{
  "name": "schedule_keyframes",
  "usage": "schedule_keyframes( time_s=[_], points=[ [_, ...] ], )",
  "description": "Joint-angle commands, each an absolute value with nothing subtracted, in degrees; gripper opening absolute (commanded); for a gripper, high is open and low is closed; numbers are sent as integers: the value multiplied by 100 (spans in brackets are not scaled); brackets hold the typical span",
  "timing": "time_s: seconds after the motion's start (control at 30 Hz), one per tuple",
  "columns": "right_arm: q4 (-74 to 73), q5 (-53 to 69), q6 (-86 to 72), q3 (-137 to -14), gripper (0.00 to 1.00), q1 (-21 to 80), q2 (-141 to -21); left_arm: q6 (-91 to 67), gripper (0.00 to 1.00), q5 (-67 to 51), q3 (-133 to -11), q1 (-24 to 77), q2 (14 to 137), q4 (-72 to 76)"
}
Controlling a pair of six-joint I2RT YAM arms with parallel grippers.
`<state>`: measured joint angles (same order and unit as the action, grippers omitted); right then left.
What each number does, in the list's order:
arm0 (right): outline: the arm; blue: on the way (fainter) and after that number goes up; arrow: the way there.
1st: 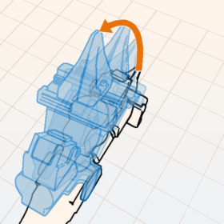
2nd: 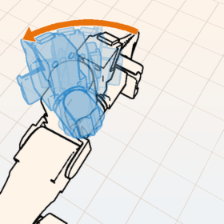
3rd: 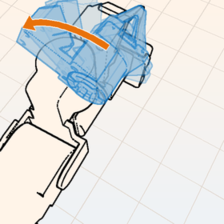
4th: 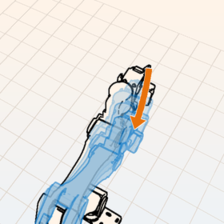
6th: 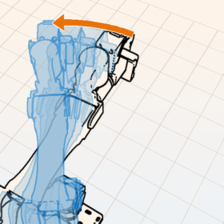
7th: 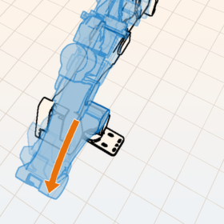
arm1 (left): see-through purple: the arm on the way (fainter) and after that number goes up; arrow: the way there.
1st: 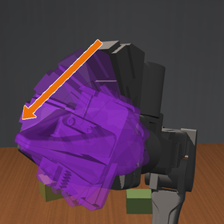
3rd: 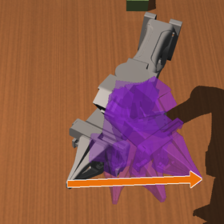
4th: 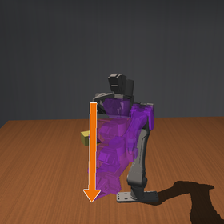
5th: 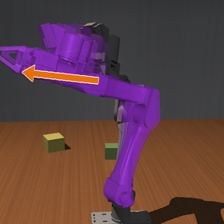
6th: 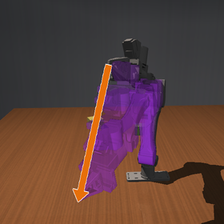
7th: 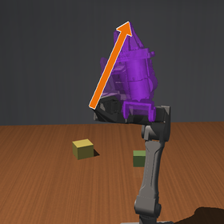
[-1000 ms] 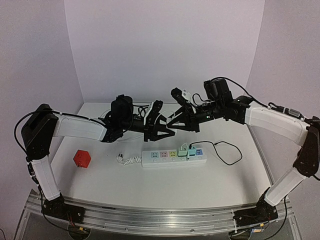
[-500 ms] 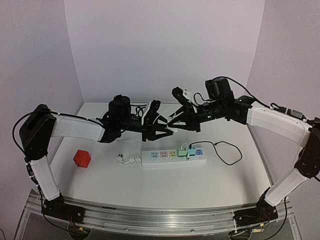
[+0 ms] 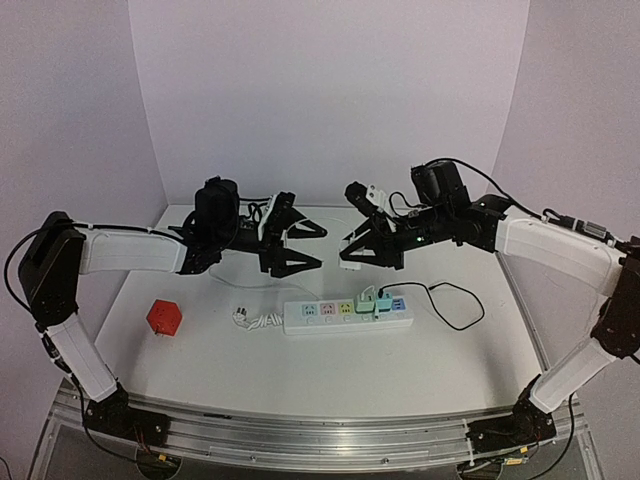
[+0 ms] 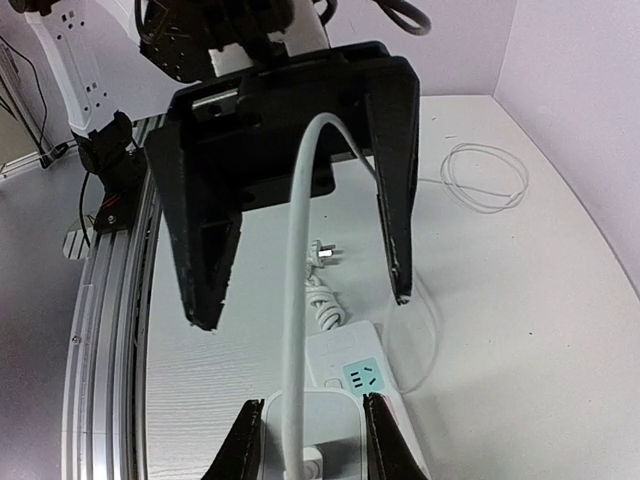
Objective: Insert the plug
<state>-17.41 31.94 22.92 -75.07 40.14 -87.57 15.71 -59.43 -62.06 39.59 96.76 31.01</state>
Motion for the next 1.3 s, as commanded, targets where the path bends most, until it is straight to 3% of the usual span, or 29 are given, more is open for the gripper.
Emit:
schedule_keyframes(
  time_s=[0.0, 0.53, 0.87, 1.1, 1.27],
  points=[
    [-1765, 3223, 2353, -7668, 0, 4009, -8618, 2064, 72, -6214, -6167, 3953, 9319, 2764],
    [-2392, 3184, 2721, -7817, 0, 4011, -8663, 2142, 73, -6450, -6719, 3623, 9497, 2493],
    [-2553, 3540, 2735, -8163, 0, 4057, -8699, 2288, 64, -6212, -7246, 3700, 9811, 2055],
    [-2564, 3487, 2809, -8242, 0, 4152, -8641, 2904, 71, -6464, -7742, 3803, 10053, 1337],
    [-2549, 3415, 2878, -8345, 0, 4201, -8689, 2907, 70, -6368, -7758, 4051, 10010, 1320]
  ],
)
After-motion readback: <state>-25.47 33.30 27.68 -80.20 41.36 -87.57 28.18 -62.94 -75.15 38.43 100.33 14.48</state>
